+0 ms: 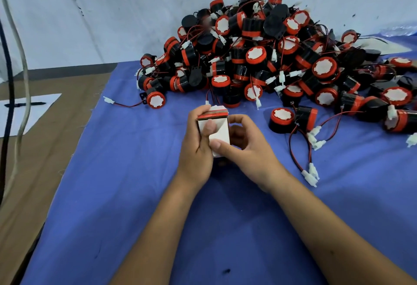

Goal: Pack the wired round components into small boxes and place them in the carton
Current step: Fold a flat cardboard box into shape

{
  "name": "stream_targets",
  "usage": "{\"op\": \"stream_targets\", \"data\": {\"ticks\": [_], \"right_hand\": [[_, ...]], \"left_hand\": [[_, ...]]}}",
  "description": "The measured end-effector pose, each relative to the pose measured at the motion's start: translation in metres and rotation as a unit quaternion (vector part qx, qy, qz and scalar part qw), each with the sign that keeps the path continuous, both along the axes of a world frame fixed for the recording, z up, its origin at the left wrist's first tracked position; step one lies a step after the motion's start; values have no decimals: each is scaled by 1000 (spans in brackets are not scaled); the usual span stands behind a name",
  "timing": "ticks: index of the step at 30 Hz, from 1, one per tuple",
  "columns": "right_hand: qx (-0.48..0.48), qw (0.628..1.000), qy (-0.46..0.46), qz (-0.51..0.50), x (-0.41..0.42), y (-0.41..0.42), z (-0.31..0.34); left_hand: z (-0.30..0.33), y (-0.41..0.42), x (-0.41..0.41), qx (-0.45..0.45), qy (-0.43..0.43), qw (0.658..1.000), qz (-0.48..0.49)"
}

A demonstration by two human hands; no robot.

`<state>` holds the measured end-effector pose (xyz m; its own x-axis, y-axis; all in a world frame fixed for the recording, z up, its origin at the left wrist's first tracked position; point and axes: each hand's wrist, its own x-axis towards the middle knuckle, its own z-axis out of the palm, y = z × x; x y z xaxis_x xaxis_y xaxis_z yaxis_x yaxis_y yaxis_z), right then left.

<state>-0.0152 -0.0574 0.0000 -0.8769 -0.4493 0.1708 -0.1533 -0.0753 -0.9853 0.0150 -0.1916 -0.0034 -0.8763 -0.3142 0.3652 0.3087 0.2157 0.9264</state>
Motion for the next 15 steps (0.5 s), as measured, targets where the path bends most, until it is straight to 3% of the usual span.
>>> {"op": "stream_targets", "data": {"ticks": [6, 15], "right_hand": [[-47, 998, 0, -29, -4, 1, -3], [10, 995, 45, -90, -8, -3, -7]], "left_hand": [[3, 14, 4, 77, -12, 994, -72], [-2, 17, -1, 21, -11, 999, -29]]}}
